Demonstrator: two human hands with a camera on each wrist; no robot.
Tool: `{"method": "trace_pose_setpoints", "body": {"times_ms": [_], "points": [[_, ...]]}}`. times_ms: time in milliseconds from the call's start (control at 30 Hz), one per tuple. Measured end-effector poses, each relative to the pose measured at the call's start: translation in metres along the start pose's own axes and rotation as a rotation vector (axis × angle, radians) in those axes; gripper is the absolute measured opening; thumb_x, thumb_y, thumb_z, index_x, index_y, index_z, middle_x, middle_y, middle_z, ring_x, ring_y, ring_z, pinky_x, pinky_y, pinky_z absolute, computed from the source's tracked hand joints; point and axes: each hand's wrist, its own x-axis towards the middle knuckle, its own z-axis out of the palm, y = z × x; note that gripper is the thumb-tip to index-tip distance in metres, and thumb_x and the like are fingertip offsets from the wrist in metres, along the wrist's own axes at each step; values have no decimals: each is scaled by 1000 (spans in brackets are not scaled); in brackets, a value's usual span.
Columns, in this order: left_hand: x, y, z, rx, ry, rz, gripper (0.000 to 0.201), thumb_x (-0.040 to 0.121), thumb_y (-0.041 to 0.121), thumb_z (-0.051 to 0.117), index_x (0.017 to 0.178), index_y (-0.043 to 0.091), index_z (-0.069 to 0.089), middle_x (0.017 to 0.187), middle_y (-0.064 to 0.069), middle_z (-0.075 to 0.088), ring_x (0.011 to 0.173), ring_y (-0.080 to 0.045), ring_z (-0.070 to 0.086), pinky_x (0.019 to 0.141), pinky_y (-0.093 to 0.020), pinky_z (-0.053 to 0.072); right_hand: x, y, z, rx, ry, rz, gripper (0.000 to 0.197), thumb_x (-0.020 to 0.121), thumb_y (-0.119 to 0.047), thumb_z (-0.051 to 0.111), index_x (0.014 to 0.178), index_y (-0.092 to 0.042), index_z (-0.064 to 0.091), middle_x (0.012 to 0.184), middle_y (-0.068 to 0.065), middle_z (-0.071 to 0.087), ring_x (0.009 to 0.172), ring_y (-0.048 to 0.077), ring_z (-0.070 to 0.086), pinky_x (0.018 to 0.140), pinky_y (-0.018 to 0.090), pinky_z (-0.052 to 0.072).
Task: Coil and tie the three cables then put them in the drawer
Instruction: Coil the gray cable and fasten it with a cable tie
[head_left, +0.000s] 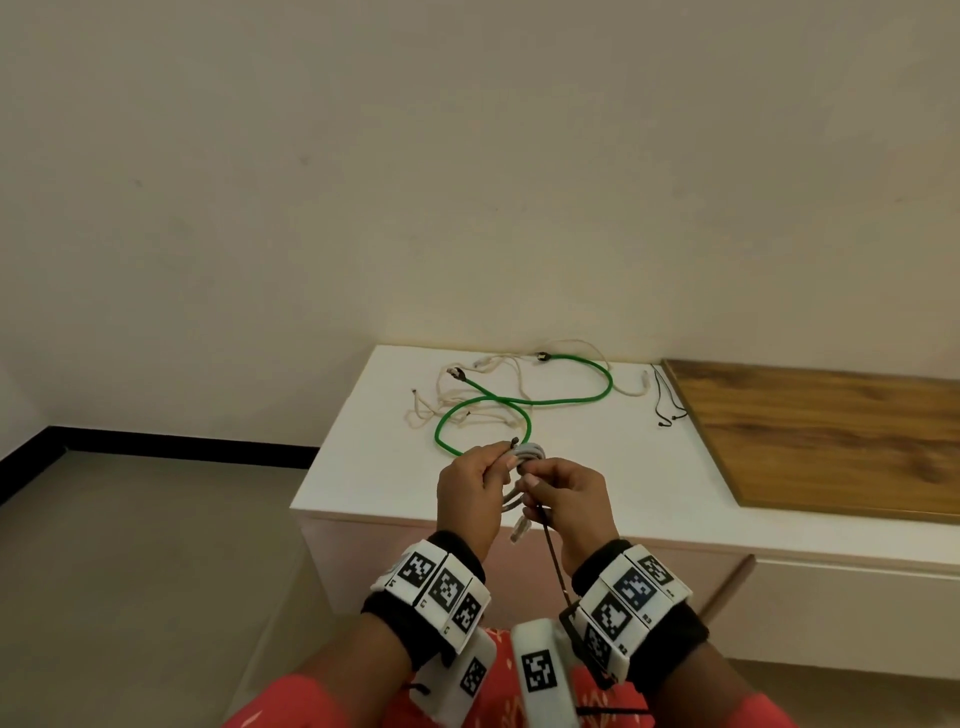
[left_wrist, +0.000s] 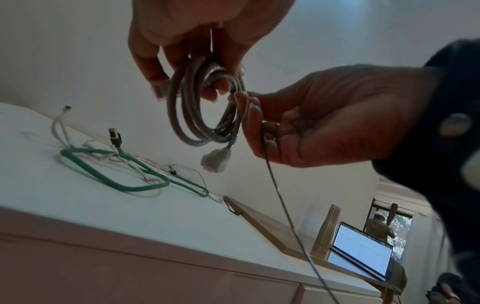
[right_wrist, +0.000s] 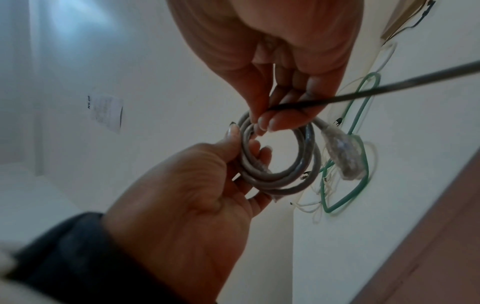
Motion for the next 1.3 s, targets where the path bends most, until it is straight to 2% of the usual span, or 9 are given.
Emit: {"method": "trace_pose_setpoints", "body": {"times_ms": [167,433,567,700,833,900,967,1100,1300], "points": [[3,-1,-4,-77,10,-59,22,88,8,54,105,9,68,66,3,56,66,-13,53,68,-33,47,-2,-5,-6,-37,-97,-58,11,84,7,55,84,-2,61,65,13,59,48,9,57,50,19,51],[13,-6,-7,-162,15,-126,21,89,8,52,80,21,66,53,-1,52,50,-7,48,62,-28,41,-9,-16,-24,-352,-360,-301,33,81,18,51,88,-10,67,75,4,67,67,3,66,70,19,55],[20,-10,-7,-200,34,-192,21,90,7,51,77,14,67,52,-2,51,49,-7,50,57,-25,39,-16,-20,-33,-571,-340,-627,10,76,-8,66,82,-11,73,73,-16,63,70,-4,61,66,8,46],[22,-12,-9,-178,9,-183,21,89,6,51,78,-2,67,53,-4,50,48,-5,48,59,-27,40,-22,-27,-37,-645,-357,-881,19,77,-31,60,81,-18,73,86,-20,58,86,-5,56,74,9,44],[19,-8,-9,-158,-24,-154,22,89,5,51,72,4,66,55,-6,51,45,1,47,59,-27,40,-28,-38,-36,-450,-451,-719,21,75,-45,64,75,-26,72,79,0,67,75,11,63,71,23,51],[17,-6,-9,-154,-47,-131,24,88,4,51,68,5,65,55,-6,51,44,0,46,59,-26,40,-31,-42,-34,-316,-418,-583,3,74,-32,70,75,-29,71,68,7,66,62,12,61,61,27,51],[14,-4,-8,-158,-71,-116,22,88,5,51,76,-2,68,57,-6,53,48,-2,47,62,-28,42,-32,-45,-34,-207,-363,-440,6,82,-10,64,79,-10,70,59,15,58,48,11,53,50,20,46],[10,2,-7,-183,-101,-104,20,89,5,51,86,-1,69,55,0,51,47,0,48,58,-21,42,-28,-45,-37,-191,-288,-226,15,85,-3,56,80,9,63,39,3,49,35,11,44,41,20,37],[8,10,-4,-216,-125,-103,18,89,5,51,87,5,69,56,-1,52,51,-4,50,54,-13,40,-27,-43,-39,-226,-204,-96,19,85,-3,53,73,9,60,30,0,43,27,11,38,38,20,31]]}}
